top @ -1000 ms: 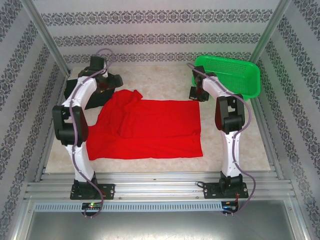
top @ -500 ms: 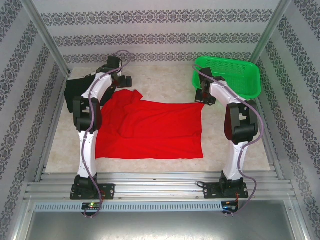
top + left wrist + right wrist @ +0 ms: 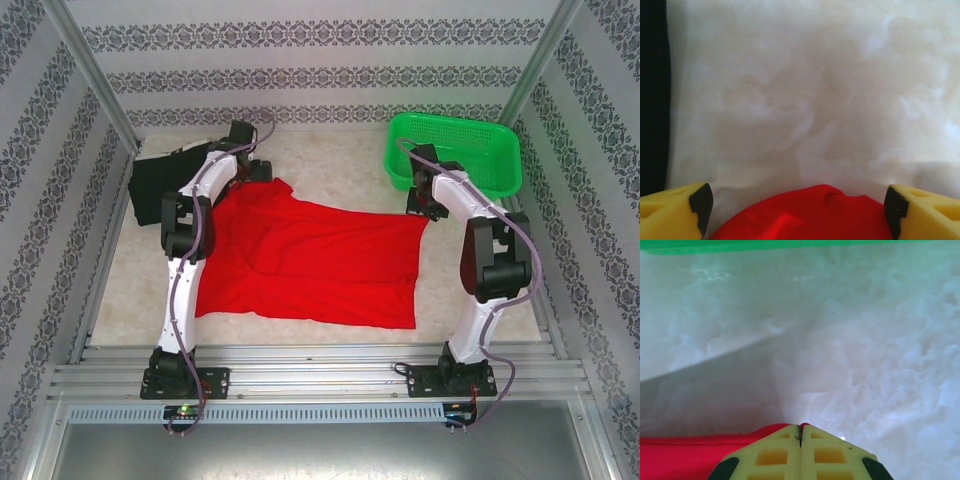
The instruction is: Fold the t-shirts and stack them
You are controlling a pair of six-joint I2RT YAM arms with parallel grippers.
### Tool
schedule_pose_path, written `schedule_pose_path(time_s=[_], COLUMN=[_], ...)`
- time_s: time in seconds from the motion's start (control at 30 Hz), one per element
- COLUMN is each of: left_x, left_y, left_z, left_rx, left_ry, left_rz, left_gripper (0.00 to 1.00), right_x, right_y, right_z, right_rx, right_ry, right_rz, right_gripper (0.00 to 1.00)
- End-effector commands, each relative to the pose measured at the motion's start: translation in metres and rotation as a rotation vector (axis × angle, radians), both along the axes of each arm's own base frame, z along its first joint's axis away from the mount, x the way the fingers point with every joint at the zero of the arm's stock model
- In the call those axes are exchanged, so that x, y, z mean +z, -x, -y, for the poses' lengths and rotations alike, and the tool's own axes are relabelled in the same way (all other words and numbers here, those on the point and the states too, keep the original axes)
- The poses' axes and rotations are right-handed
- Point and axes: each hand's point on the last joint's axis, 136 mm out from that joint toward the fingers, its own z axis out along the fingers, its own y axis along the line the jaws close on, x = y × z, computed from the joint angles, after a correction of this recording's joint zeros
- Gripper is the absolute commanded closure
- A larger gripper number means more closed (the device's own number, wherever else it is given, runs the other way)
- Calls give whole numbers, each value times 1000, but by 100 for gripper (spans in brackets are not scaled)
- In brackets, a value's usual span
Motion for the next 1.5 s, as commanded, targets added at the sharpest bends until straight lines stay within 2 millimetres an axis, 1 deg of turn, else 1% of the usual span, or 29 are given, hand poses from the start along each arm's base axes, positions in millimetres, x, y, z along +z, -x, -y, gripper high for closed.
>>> schedule_pose_path(time_s=[0.0, 0.1, 0.17, 0.3, 0.43, 0.5, 0.63, 0.7, 0.8, 0.93, 1.03, 1.13, 1.2, 1.27, 1.37, 1.47], left_x=[16, 16, 15, 12, 17, 15, 3, -6, -13, -19, -21, -27, -28, -30, -29, -17], left_y=[-16, -19, -20, -23, -35, -38, -34, -31, -25, -12, -1, 14, 21, 27, 34, 28], left_z=[0, 3, 10, 18, 40, 46, 53, 54, 59, 71, 85, 88, 90, 87, 86, 89], left_rx=[36, 50, 42, 41, -20, -54, -96, -103, -121, -166, -211, -234, -263, -273, -287, -283], left_ry=[-1, 28, 61, 94, 178, 177, 179, 185, 208, 267, 344, 360, 370, 356, 362, 378], left_rz=[70, 79, 80, 88, 128, 127, 100, 77, 46, -5, -43, -102, -128, -152, -177, -143], left_gripper=[10, 10, 10, 8, 7, 7, 8, 10, 14, 24, 32, 37, 44, 50, 68, 95], right_x=[9, 10, 9, 6, 2, 3, 4, 5, 7, 12, 15, 19, 20, 21, 23, 23], right_y=[23, 32, 36, 36, 34, 34, 33, 33, 32, 29, 28, 26, 26, 26, 26, 25], right_z=[23, 30, 31, 27, 21, 20, 16, 14, 12, 9, 9, 9, 10, 10, 10, 10], right_rx=[-19, -18, -16, -14, 3, 4, 12, 17, 21, 29, 31, 31, 32, 30, 27, 25], right_ry=[102, 142, 145, 115, 108, 104, 92, 92, 86, 83, 86, 88, 90, 90, 89, 85], right_rz=[-43, -65, -66, -54, -62, -58, -52, -51, -45, -34, -25, -16, -12, -9, -3, 2], right_gripper=[100, 100, 100, 100, 100, 100, 100, 100, 100, 100, 100, 100, 100, 100, 100, 100])
